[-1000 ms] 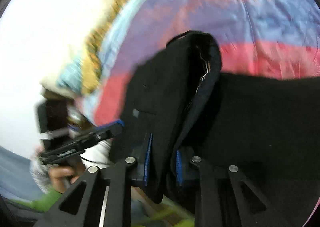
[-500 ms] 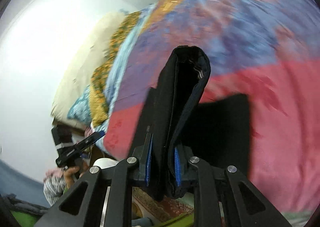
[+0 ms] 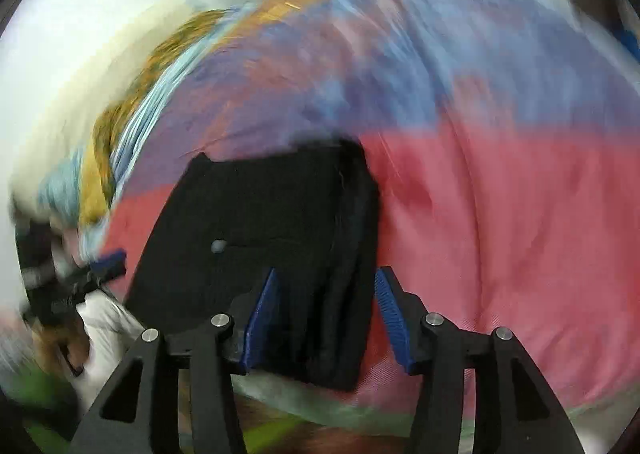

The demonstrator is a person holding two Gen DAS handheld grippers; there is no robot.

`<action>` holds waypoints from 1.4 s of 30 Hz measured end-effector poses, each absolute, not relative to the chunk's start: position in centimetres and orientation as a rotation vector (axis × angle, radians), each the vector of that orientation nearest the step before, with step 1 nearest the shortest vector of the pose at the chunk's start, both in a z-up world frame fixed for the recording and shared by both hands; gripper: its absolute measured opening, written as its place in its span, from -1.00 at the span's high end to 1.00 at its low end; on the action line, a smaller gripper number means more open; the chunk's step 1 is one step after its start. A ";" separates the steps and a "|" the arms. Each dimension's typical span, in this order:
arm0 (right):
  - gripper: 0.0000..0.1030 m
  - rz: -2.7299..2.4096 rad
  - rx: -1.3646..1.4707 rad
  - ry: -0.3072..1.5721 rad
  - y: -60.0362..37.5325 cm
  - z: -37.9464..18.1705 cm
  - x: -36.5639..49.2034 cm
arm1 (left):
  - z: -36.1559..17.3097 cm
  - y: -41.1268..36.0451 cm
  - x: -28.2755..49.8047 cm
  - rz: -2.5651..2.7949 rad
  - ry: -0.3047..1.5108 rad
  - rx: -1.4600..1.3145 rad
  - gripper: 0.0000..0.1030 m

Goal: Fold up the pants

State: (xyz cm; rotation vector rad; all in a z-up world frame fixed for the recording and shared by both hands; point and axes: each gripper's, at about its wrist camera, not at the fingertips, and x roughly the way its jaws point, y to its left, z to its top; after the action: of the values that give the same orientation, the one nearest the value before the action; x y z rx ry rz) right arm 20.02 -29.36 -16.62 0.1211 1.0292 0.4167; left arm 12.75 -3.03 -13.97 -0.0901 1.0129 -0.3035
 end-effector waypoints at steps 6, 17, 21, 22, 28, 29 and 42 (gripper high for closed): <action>-0.02 0.527 0.025 1.133 -25.0 -20.8 17.2 | -17.6 -6.3 11.6 -0.277 1.051 0.052 -0.38; -0.03 0.573 -0.051 1.000 -22.4 -15.4 24.7 | -14.5 -5.0 16.7 -0.255 1.011 -0.015 -0.67; -0.03 0.523 0.023 1.131 -23.3 -21.4 29.0 | -17.6 -5.1 19.4 -0.218 1.145 -0.039 -0.63; -0.03 0.495 0.039 1.160 -23.9 -22.9 29.2 | -17.7 -5.1 19.2 -0.204 1.156 -0.035 -0.62; -0.02 0.485 0.003 1.040 -24.1 -18.5 23.7 | -16.3 -4.0 17.6 -0.163 1.133 -0.088 -0.63; -0.02 0.494 -0.025 1.012 -23.9 -17.3 22.2 | -16.4 -3.9 17.5 -0.156 1.132 -0.091 -0.63; -0.03 0.459 -0.127 1.036 -23.6 -21.3 15.2 | -16.8 -4.1 17.0 -0.125 1.146 -0.069 -0.63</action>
State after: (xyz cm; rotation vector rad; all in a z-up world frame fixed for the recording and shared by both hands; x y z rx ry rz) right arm 15.16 -23.59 -21.27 -0.1267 1.0359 0.4585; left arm 16.97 -4.15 -16.78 -0.0693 1.1456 -0.1245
